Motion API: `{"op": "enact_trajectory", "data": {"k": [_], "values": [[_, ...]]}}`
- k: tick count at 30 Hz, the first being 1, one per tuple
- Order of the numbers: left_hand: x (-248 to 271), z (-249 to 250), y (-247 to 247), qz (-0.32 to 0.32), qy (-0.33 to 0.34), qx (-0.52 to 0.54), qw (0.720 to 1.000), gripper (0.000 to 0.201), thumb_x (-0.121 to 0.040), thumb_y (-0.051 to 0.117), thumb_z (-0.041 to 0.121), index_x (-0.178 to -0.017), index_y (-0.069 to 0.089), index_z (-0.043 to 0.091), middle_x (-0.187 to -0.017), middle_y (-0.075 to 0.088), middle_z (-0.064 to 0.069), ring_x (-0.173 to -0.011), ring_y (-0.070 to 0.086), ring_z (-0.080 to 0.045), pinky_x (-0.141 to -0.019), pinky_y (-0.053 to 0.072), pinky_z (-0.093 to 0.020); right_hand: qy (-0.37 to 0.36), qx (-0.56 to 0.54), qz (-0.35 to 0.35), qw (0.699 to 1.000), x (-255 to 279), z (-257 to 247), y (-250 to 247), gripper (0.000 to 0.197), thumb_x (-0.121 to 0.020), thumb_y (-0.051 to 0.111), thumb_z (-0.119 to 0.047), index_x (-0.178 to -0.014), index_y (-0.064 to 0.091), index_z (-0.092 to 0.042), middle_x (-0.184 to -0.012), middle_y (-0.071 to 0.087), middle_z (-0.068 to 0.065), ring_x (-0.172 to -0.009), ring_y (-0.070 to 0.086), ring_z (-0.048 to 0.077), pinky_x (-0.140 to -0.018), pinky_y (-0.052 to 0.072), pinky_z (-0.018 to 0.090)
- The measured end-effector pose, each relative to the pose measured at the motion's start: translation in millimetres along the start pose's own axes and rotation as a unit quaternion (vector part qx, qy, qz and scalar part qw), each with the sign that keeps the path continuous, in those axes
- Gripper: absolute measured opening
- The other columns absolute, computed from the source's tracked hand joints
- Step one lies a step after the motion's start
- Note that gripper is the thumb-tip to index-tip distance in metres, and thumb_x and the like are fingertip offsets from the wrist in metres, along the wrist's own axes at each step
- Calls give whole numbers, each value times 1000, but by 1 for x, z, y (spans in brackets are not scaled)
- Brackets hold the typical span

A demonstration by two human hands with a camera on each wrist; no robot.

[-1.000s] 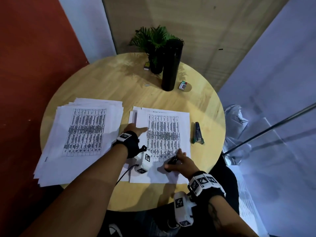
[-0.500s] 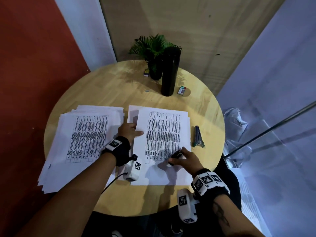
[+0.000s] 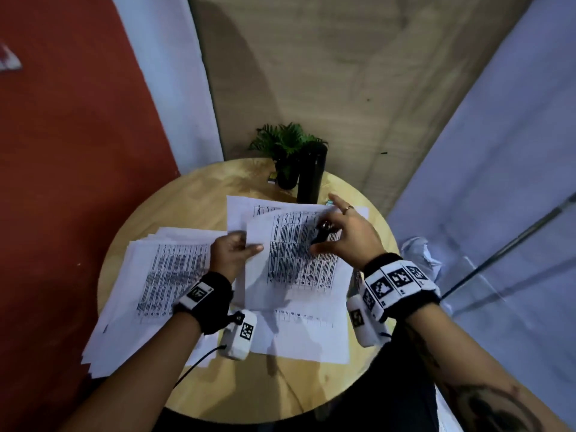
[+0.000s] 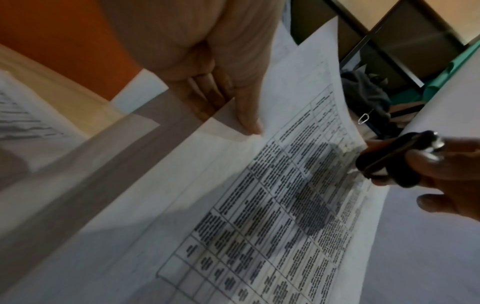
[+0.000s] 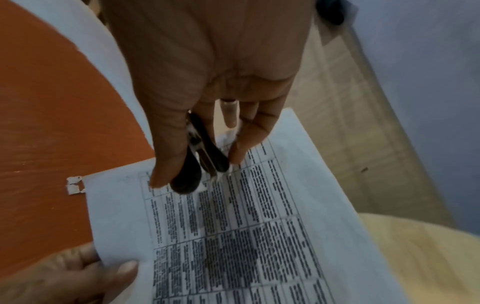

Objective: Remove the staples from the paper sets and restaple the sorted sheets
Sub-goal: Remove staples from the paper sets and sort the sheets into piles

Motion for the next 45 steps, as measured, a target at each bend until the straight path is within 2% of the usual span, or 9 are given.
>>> {"op": "enact_trajectory", "data": {"k": [4,11,14,17,21,26,35,40,45], "values": [[6,23,-6,-6,32,7,999,26,-71,66,-19,-76,64,7,-61,68,19,-62,63,8,-64,50,-9,-13,57,-3,998,2,-13,-19,52,-62,79,-49,-109,65,-31,-120,53,-5,-110,54,16,-83,41,27],[18,80,-33,48,122,-84,988,28,-65,84,9,-62,57,15,-56,58,11,-57,50,-4,-60,41,-21,-46,81,15,996,17,-45,-52,48,-67,77,-46,-110,65,-29,-101,56,-7,-98,54,14,-68,30,24],[28,124,-53,153,221,-126,955,50,-55,90,22,-86,51,19,-80,52,5,-76,48,-8,-70,41,-23,-66,75,27,995,22,-61,-71,47,-65,79,-46,-105,67,-24,-92,48,-11,-87,47,11,-69,34,26],[27,165,-52,110,238,-138,955,83,-50,92,28,-117,42,26,-115,50,3,-106,47,-11,-91,38,-23,-87,47,26,995,30,-76,-90,50,-62,79,-49,-103,68,-23,-90,52,-9,-86,50,13,-77,45,36],[31,205,-39,-14,155,-55,986,68,-40,88,46,-98,64,22,-99,68,8,-95,63,-6,-90,48,-27,-136,12,37,990,47,-101,-116,44,-62,82,-42,-98,68,-21,-92,56,-4,-89,54,18,-79,45,38],[56,246,-31,-79,148,4,986,40,-62,86,23,-97,71,10,-103,73,-6,-101,68,-20,-97,49,-42,-180,-19,64,981,66,-120,-146,47,-50,73,-62,-86,64,-33,-88,55,0,-82,51,11,-74,40,27],[76,286,-37,-64,210,34,975,28,-69,80,14,-92,71,2,-98,73,-12,-90,69,-20,-85,55,-32,-211,-27,62,975,82,-135,-170,35,-50,70,-64,-81,59,-52,-90,59,-1,-85,55,13,-79,46,32],[74,288,-50,-46,210,66,974,12,-64,80,13,-74,75,11,-82,75,0,-74,70,-10,-71,56,-23,-186,-22,80,979,83,-123,-182,43,-49,80,-57,-80,68,-30,-85,60,-3,-74,54,7,-76,48,35],[71,305,-68,38,295,-52,953,45,-46,80,50,-82,67,26,-82,67,8,-78,60,-7,-72,48,-22,-195,-86,64,975,87,-126,-188,43,-53,84,-51,-81,72,-21,-88,64,3,-82,60,14,-70,45,17]]}}
Point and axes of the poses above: each hand's wrist, its own x-axis away from the middle knuckle, its own y-axis out of the palm, z = x × y, the point moved 6 cm from there along -x, towards the middle knuckle
